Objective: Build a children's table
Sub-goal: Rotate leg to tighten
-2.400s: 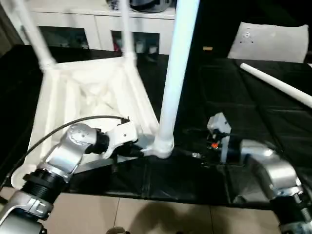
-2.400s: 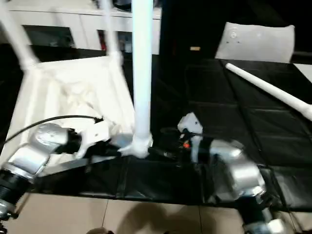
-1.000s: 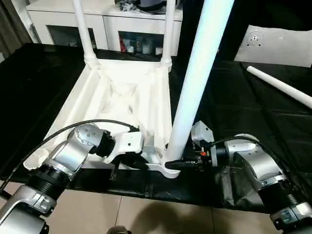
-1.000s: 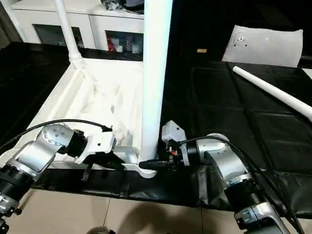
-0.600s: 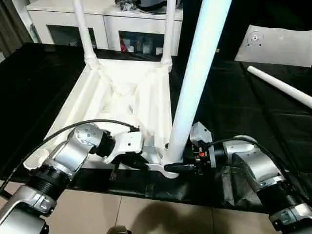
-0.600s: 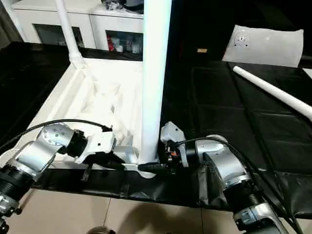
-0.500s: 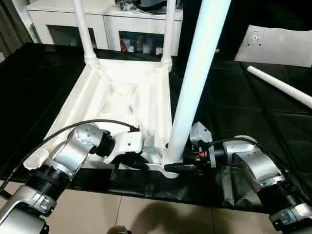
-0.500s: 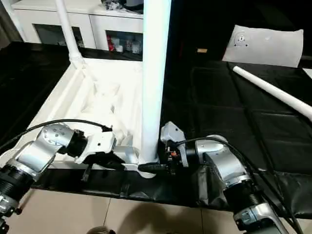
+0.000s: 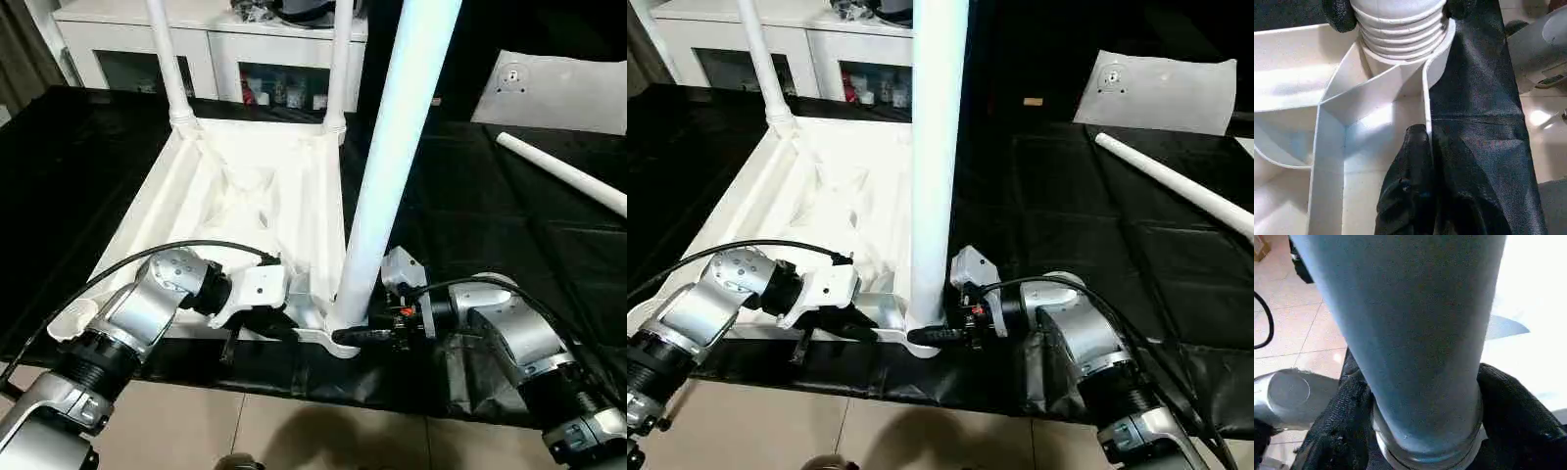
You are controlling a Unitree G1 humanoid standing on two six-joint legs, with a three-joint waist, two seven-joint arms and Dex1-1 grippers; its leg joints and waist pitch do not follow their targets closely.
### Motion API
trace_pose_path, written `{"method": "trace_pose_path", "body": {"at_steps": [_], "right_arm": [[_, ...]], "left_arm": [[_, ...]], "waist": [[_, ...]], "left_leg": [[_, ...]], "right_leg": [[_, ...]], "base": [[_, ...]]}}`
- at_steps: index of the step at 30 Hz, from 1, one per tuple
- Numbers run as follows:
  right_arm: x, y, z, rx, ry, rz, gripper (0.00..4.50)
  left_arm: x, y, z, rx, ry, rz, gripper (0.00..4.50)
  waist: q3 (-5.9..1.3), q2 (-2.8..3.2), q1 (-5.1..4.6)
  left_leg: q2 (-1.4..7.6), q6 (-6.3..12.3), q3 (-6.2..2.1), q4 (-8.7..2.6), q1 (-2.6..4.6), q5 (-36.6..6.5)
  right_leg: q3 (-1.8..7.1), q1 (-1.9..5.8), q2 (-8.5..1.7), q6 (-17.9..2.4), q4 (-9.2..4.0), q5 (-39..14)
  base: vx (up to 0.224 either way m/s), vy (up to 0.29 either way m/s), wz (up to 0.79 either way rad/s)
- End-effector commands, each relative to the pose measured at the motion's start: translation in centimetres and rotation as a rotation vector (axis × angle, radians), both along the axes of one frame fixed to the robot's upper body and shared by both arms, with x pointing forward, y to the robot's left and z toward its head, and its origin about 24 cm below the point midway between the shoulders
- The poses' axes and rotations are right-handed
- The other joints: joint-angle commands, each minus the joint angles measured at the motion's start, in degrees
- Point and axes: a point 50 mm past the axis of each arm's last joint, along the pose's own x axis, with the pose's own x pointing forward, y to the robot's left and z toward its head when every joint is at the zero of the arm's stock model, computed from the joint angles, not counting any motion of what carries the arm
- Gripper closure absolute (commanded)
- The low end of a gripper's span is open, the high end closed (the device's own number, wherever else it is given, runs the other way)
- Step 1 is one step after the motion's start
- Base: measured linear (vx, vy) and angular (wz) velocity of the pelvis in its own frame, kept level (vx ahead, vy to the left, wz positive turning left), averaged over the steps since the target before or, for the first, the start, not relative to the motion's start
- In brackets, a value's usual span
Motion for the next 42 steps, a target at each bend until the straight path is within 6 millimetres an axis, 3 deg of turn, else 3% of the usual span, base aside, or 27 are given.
{"method": "trace_pose_path", "body": {"at_steps": [1,7,8,10,14,15,17,18,19,22,24,26,30,31,32,34,37,42], "right_arm": [[-0.2,-0.2,0.1,0.005,-0.003,-0.002,1.80],[-0.2,0.8,-0.1,0.079,-0.001,-0.113,1.80],[-0.2,1.2,-0.3,0.105,-0.008,-0.170,1.80],[-0.2,1.6,-0.8,0.117,-0.008,-0.246,1.81],[-0.1,3.0,-2.2,0.121,0.012,-0.453,1.81],[0.0,3.2,-2.3,0.122,0.024,-0.484,1.82],[0.1,3.9,-2.8,0.113,0.049,-0.565,1.82],[0.1,4.2,-2.9,0.109,0.063,-0.592,1.82],[0.2,4.4,-3.0,0.104,0.073,-0.617,1.82],[0.9,5.1,-3.2,0.068,0.090,-0.752,1.82],[1.1,5.3,-3.1,0.064,0.073,-0.764,1.82],[1.3,5.3,-2.9,0.059,0.037,-0.785,1.26],[1.3,4.8,-2.3,0.107,0.023,-0.794,0.74],[1.2,4.7,-2.1,0.118,0.022,-0.783,0.66],[1.2,4.7,-2.1,0.118,0.022,-0.783,0.62],[1.0,3.8,-1.1,0.148,-0.022,-0.713,0.42],[0.8,2.9,-0.5,0.152,-0.056,-0.656,0.15],[0.3,0.5,0.6,0.145,-0.088,-0.487,0.02]], "left_arm": [[-0.2,-0.8,0.1,0.008,0.001,-0.065,4.50],[0.1,-1.6,0.2,-0.085,0.001,0.085,4.50],[0.4,-2.1,0.2,-0.126,0.002,0.162,4.50],[0.7,-2.7,0.3,-0.157,-0.012,0.236,4.50],[1.4,-4.4,0.0,-0.228,-0.017,0.468,4.50],[1.4,-4.6,-0.2,-0.231,-0.015,0.498,4.50],[1.5,-5.3,-0.5,-0.237,-0.015,0.581,4.50],[1.4,-5.7,-0.6,-0.239,-0.014,0.611,4.50],[1.4,-6.0,-0.6,-0.239,-0.016,0.634,4.50],[2.0,-7.0,-0.5,-0.236,-0.075,0.718,4.50],[2.1,-7.3,-0.5,-0.236,-0.081,0.721,4.50],[2.2,-7.5,-0.4,-0.216,-0.112,0.702,4.50],[2.3,-7.0,-0.2,-0.197,-0.124,0.662,4.50],[2.2,-6.8,-0.3,-0.189,-0.125,0.649,4.50],[2.2,-6.8,-0.3,-0.189,-0.125,0.649,4.50],[2.1,-5.9,-0.4,-0.182,-0.117,0.591,4.50],[1.9,-5.1,-0.4,-0.177,-0.109,0.539,4.50],[1.1,-3.7,-0.6,-0.152,-0.083,0.365,4.50]], "waist": [[-3.72,-0.04,-0.41],[-3.66,-0.01,-0.47],[-3.46,0.20,-0.73],[-3.33,0.07,-0.92],[-3.06,-0.04,-2.31],[-3.11,0.18,-2.50],[-3.11,-0.01,-3.49],[-3.13,0.43,-3.49],[-3.20,0.10,-3.83],[-3.11,0.15,-4.25],[-3.20,0.18,-4.44],[-3.31,0.15,-4.49],[-3.30,0.44,-4.41],[-3.28,0.11,-4.56],[-3.29,0.27,-4.40],[-3.30,0.46,-4.32],[-3.54,0.16,-4.33],[-3.67,0.20,-3.68]], "left_leg": [[1.90,1.77,0.18,-3.54,0.24,-11.7],[1.96,1.40,0.17,-3.65,0.30,-12.0],[1.83,0.83,0.16,-3.75,0.28,-13.4],[1.70,0.27,-0.04,-3.84,0.32,-15.2],[1.33,-0.45,-0.32,-3.87,0.17,-17.1],[1.23,-0.39,-0.37,-3.84,0.14,-17.1],[1.24,0.21,-0.32,-3.80,0.03,-17.0],[1.18,0.28,-0.35,-3.71,0.14,-17.1],[1.12,0.58,-0.29,-3.62,0.04,-17.0],[0.88,0.81,-0.32,-3.54,0.13,-17.3],[0.98,0.94,-0.40,-3.60,0.08,-17.4],[1.07,1.34,-0.37,-3.68,-0.07,-16.9],[1.15,1.52,-0.39,-3.80,-0.19,-16.7],[1.14,1.56,-0.30,-3.78,-0.22,-16.8],[1.14,1.66,-0.28,-3.77,-0.14,-16.7],[1.08,1.82,-0.32,-3.79,-0.24,-16.6],[1.28,2.30,-0.31,-3.83,-0.67,-14.0],[1.42,3.65,-0.04,-3.49,-0.46,-11.9]], "right_leg": [[2.66,3.02,-4.14,-10.2,-3.79,-15.1],[2.68,2.90,-4.16,-10.1,-3.91,-15.6],[2.68,2.91,-4.14,-9.5,-4.17,-18.1],[2.54,2.89,-4.22,-8.5,-4.52,-22.0],[2.17,2.71,-4.14,-6.2,-5.24,-27.9],[2.14,2.76,-4.13,-5.7,-5.40,-28.4],[2.26,2.58,-3.94,-5.8,-5.46,-27.3],[2.22,2.48,-3.93,-6.0,-5.51,-27.2],[2.24,2.54,-3.87,-6.0,-5.57,-26.8],[2.07,2.39,-3.78,-5.2,-5.95,-28.8],[2.13,2.33,-3.83,-4.8,-5.99,-28.6],[2.28,2.37,-3.72,-5.1,-5.81,-25.9],[2.37,2.51,-3.84,-5.9,-5.56,-23.9],[2.39,2.50,-3.77,-5.9,-5.58,-23.6],[2.43,2.48,-3.82,-5.9,-5.63,-23.8],[2.44,2.65,-3.88,-5.7,-5.66,-23.9],[2.51,3.02,-3.75,-6.8,-5.02,-18.9],[2.60,3.08,-3.82,-8.4,-4.64,-15.7]], "base": [[0.000,0.000,0.00],[0.000,0.000,0.00],[0.000,0.000,0.00],[0.000,0.000,0.00],[0.000,0.000,0.00],[0.000,0.000,0.00],[0.000,0.000,0.00],[0.000,0.000,0.00],[0.000,0.000,0.00],[0.000,0.000,0.00],[0.000,0.000,0.00],[0.000,0.000,0.00],[0.000,0.000,0.00],[0.000,0.000,0.00],[0.000,0.000,0.00],[0.000,0.000,0.00],[0.000,0.000,0.00],[0.000,0.000,0.00]]}}
